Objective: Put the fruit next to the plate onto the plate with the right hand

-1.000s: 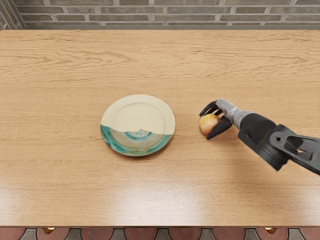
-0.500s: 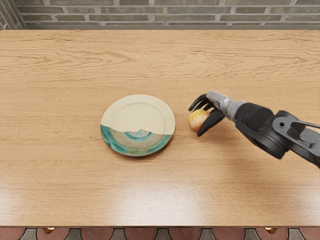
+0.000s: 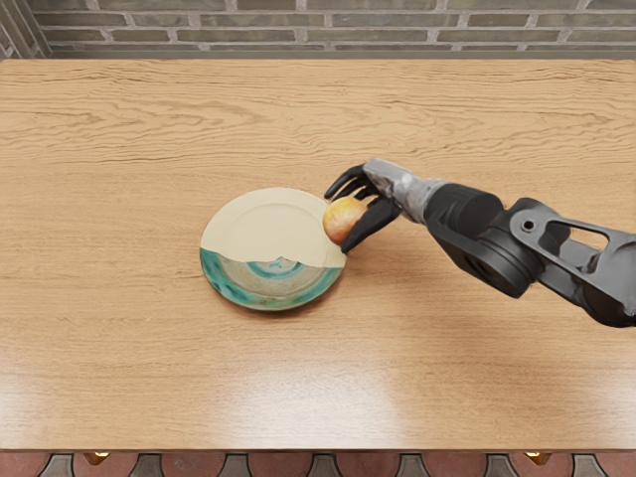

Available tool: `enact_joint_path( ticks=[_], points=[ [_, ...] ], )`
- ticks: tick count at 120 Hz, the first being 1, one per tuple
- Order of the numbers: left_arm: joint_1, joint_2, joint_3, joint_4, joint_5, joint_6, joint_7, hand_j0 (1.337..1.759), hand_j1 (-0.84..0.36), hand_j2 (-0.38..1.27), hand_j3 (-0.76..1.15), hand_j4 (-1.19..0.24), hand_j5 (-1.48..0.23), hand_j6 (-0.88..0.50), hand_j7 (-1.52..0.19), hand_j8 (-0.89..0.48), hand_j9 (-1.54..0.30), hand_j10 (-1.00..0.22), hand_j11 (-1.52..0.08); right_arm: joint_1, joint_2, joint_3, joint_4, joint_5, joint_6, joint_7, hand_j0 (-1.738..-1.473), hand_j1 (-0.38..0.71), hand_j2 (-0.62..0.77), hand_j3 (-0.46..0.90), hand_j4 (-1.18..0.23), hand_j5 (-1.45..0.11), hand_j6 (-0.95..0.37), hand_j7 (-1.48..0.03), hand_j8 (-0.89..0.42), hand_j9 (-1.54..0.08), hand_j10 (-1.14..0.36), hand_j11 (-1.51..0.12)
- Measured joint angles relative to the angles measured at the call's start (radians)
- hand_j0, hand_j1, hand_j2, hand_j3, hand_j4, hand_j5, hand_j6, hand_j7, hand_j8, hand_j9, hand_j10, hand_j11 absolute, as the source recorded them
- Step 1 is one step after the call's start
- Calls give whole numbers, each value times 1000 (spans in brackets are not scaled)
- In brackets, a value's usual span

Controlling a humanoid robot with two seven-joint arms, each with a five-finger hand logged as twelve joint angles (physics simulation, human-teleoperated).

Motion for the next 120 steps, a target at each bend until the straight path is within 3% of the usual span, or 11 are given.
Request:
enact_joint_path(
  ticks=[43, 76, 86, 120],
  points=[
    [16, 0, 1, 0, 0, -1, 0, 1658, 341, 1, 0, -7, -9, -7, -9, -7, -9, -7, -9, -21, 173, 0, -31, -6, -207, 0, -1658, 203, 312, 0, -567, -748, -461, -742, -416, -755, -587, -759],
    [29, 0, 1, 0, 0, -1, 0, 1658, 341, 1, 0, -7, -9, -7, -9, -7, -9, -7, -9, -53, 232, -15, -63, -13, -271, 0, -1658, 184, 266, 0, -549, -711, -462, -712, -425, -717, -551, -719],
    [30, 0, 1, 0, 0, -1, 0, 1658, 341, 1, 0, -7, -9, -7, -9, -7, -9, -7, -9, -57, 238, -16, -70, -13, -274, -1, -1658, 172, 196, 0, -511, -663, -449, -663, -418, -666, -512, -667],
    [3, 0, 0, 0, 1, 1, 0, 1658, 341, 1, 0, -7, -9, -7, -9, -7, -9, -7, -9, -51, 236, -9, -69, -4, -296, -1, -1658, -168, 41, 0, -170, -221, -155, -221, -147, -222, -171, -222]
  ],
)
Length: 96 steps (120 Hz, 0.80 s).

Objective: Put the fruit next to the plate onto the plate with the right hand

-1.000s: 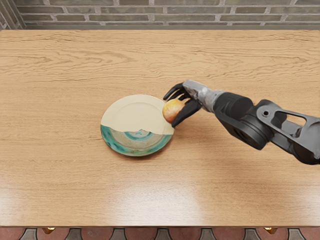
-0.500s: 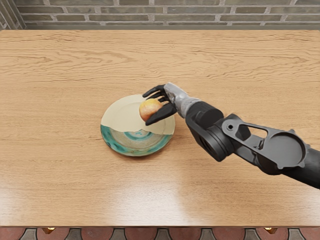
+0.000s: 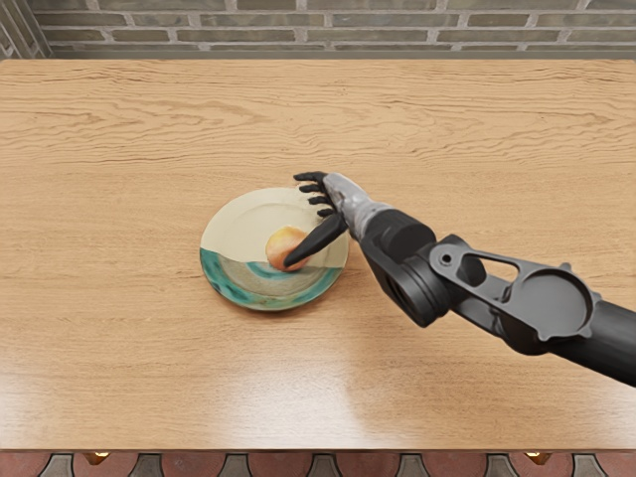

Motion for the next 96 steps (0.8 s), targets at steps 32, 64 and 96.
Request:
enact_joint_path(
  ticks=[32, 64, 96],
  points=[
    [-91, 0, -1, 0, 1, 0, 0, 1658, 341, 1, 0, -7, -9, -7, -9, -7, -9, -7, -9, 22, -107, 132, 16, 56, 334, 0, -1658, -300, 12, 0, -46, -60, -42, -60, -40, -60, -46, -60],
    [-89, 0, -1, 0, 1, 0, 0, 1658, 341, 1, 0, -7, -9, -7, -9, -7, -9, -7, -9, 20, -413, 277, -26, 330, 899, 0, -1658, -336, 4, 0, -13, -16, -12, -16, -11, -16, -13, -16],
    [-87, 0, 0, 0, 1, 2, 1, 1658, 341, 2, 0, -7, -9, -7, -9, -7, -9, -7, -9, -11, -524, 293, -101, 377, 1118, 0, -1658, -346, 2, 0, -4, -5, -4, -4, -4, -4, -4, -4]
  ],
)
